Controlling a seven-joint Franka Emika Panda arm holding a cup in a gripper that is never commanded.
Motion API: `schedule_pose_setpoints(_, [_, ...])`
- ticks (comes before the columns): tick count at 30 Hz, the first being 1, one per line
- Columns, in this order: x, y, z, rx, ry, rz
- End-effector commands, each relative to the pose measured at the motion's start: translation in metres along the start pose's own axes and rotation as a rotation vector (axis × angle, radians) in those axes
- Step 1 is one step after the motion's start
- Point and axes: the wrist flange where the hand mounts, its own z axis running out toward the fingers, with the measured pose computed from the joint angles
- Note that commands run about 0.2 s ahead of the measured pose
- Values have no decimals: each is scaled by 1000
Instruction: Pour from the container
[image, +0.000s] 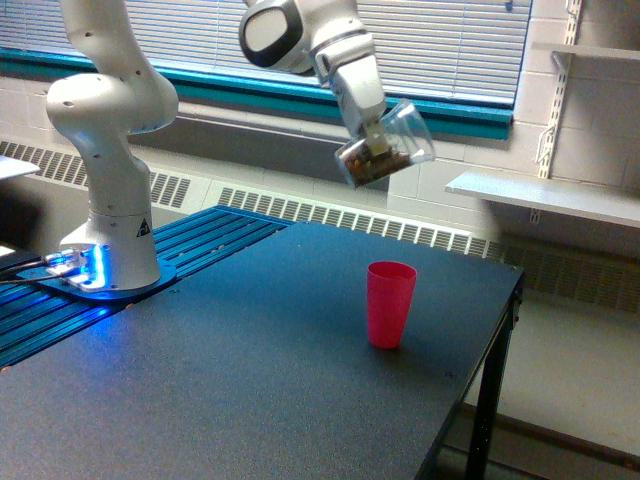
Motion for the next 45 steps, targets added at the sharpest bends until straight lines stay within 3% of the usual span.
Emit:
schedule_pose_setpoints(1, [-14, 11, 5, -12, -1, -51])
schedule_pose_setpoints(24, [-65, 24, 44, -80, -114, -118])
schedule_pose_setpoints(45, [-76, 3, 69, -145, -159, -181])
